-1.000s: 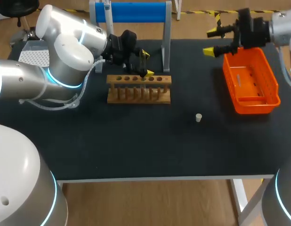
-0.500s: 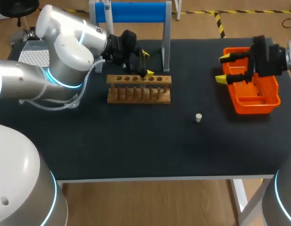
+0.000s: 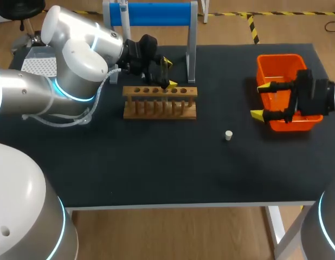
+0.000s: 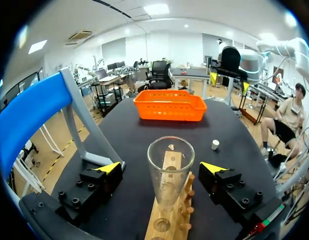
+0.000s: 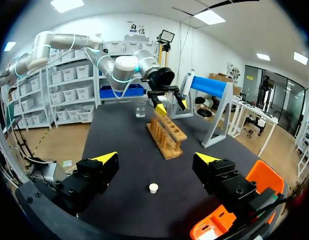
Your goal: Invert the test tube, pick up the pipette, mount the tip to pipette, aspirate from beaker and dispense into the tube, eject the tip, return the pipette, and cap with the stopper.
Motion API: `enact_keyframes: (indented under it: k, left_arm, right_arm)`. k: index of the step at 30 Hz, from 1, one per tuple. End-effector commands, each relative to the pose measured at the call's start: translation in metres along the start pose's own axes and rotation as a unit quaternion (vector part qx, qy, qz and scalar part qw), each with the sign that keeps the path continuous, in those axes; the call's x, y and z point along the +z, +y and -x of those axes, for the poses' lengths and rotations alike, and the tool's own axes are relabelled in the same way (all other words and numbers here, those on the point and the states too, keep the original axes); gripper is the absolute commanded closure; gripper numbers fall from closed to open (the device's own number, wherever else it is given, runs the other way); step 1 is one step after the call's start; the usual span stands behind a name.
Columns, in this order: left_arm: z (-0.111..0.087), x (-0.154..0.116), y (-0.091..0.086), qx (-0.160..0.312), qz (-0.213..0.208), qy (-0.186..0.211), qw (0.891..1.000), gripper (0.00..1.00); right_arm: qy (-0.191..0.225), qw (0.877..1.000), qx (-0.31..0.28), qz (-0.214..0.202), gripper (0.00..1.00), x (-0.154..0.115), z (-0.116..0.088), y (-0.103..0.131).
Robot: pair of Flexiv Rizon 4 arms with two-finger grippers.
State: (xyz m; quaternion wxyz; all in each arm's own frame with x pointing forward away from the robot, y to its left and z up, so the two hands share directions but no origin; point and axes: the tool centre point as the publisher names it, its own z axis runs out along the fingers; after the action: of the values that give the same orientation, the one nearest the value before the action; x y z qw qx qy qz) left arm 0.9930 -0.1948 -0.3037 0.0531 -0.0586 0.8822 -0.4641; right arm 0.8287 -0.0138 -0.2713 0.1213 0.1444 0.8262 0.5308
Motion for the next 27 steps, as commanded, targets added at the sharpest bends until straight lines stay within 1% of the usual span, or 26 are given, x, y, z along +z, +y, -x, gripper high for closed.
enact_keyframes:
  k: [1, 11, 18, 27]
  left_arm:
    - [0.001, 0.000, -0.001, -0.001, 0.002, 0.002, 1.000, 0.00]
    - [0.001, 0.000, -0.001, -0.001, 0.002, 0.002, 1.000, 0.00]
    - [0.001, 0.000, -0.001, -0.001, 0.002, 0.002, 1.000, 0.00]
    - [0.001, 0.000, -0.001, -0.001, 0.002, 0.002, 1.000, 0.00]
  right_arm:
    - [-0.034, 0.999, -0.002, 0.001, 0.00, 0.007, -0.007, -0.010]
    - [-0.047, 0.999, 0.014, 0.000, 0.00, 0.024, -0.007, -0.035]
    - [-0.020, 0.999, 0.029, -0.003, 0.00, 0.036, -0.008, -0.050]
    - [-0.012, 0.999, 0.046, -0.009, 0.00, 0.046, -0.006, -0.065]
